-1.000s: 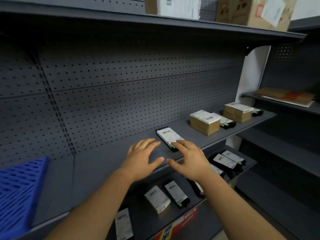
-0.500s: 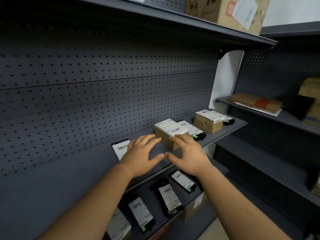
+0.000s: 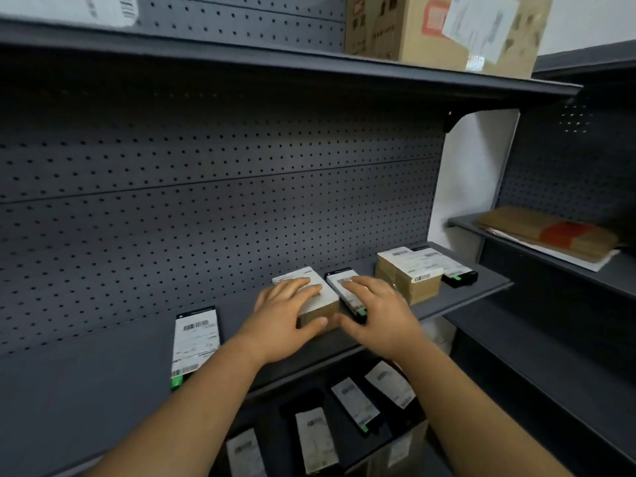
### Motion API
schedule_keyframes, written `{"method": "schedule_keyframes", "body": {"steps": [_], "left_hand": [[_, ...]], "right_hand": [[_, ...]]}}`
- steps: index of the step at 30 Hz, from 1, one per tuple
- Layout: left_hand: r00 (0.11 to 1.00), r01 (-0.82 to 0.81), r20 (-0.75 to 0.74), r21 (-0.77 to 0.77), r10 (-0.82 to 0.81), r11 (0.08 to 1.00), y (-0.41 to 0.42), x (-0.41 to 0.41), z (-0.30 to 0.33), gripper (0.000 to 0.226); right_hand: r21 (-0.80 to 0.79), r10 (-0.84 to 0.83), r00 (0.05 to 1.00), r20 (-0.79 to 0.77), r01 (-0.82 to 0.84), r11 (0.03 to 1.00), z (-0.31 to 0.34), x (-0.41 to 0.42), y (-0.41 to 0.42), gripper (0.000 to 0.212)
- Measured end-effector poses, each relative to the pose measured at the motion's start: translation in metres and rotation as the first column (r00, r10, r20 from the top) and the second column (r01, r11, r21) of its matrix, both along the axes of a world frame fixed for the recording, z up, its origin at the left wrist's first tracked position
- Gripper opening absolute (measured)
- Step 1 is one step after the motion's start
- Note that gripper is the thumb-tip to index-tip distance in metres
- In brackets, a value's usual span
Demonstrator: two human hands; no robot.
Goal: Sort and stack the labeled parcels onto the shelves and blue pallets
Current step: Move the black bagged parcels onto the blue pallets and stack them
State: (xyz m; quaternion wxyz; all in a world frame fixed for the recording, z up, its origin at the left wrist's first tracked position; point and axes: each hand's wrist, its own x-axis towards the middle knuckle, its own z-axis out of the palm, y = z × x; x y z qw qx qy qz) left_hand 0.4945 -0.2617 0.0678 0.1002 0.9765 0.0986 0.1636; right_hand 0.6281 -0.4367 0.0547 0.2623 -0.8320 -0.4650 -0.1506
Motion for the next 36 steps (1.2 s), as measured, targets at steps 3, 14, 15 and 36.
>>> {"method": "schedule_keyframes", "body": {"steps": [3,14,15,36], "left_hand": [[0.999,-0.039,0.028,-0.018,0.039,0.999,-0.023,0.027,0.002,0.063],[1.000,-0.025,0.019,-0.002,0.025,1.000,-0.087,0.124,-0.006,0.064],[1.000,-0.015,0.023,0.000,0.015,1.000,-0.089,0.136,-0.005,0.064],[0.994,-0.110,0.017,0.064,0.109,0.992,-0.094,0.257,-0.005,0.077]], "right_hand": [[0.001,0.034,0.999,0.002,-0.034,0.999,0.000,0.030,-0.022,0.074],[0.015,0.059,0.998,0.024,-0.059,0.998,-0.006,0.129,-0.084,0.073],[0.011,0.054,0.998,0.037,-0.055,0.998,-0.006,0.138,-0.087,0.072],[-0.019,0.096,0.989,0.111,-0.094,0.995,0.000,0.269,-0.085,0.067]]}}
